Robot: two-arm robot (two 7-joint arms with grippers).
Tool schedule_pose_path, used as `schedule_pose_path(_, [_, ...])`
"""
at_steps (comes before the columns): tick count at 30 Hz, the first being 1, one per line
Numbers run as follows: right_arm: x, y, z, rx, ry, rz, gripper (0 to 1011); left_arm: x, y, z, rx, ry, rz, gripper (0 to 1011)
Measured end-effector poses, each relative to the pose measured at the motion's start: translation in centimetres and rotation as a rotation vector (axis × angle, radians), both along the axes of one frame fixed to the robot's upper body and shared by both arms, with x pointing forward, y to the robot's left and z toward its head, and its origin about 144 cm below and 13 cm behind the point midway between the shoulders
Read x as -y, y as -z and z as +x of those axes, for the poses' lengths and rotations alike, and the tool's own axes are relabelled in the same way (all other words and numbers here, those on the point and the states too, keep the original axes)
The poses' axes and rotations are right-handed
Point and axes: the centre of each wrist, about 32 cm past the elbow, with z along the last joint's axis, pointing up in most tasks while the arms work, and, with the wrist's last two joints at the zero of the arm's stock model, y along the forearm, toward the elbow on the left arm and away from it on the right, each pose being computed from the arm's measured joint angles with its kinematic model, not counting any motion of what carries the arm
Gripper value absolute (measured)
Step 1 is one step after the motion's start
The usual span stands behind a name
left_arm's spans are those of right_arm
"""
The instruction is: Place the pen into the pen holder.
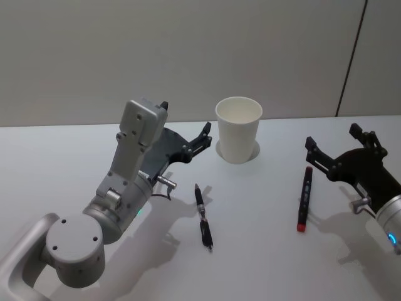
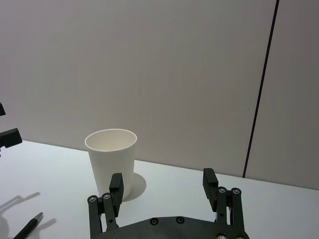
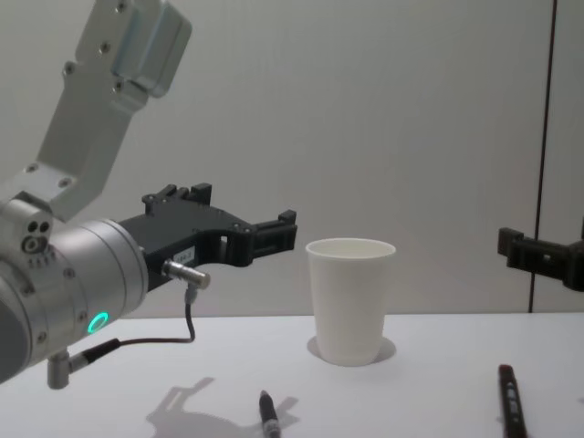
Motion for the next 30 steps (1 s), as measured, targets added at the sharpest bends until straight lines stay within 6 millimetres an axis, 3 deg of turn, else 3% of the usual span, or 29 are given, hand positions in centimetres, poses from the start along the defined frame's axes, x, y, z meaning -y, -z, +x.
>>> schedule_pose_path(30, [0.00, 0.00, 0.00, 0.000, 0.000, 0.000, 1002, 0.00, 0.00, 0.00, 0.000, 0.000, 0.000, 1001])
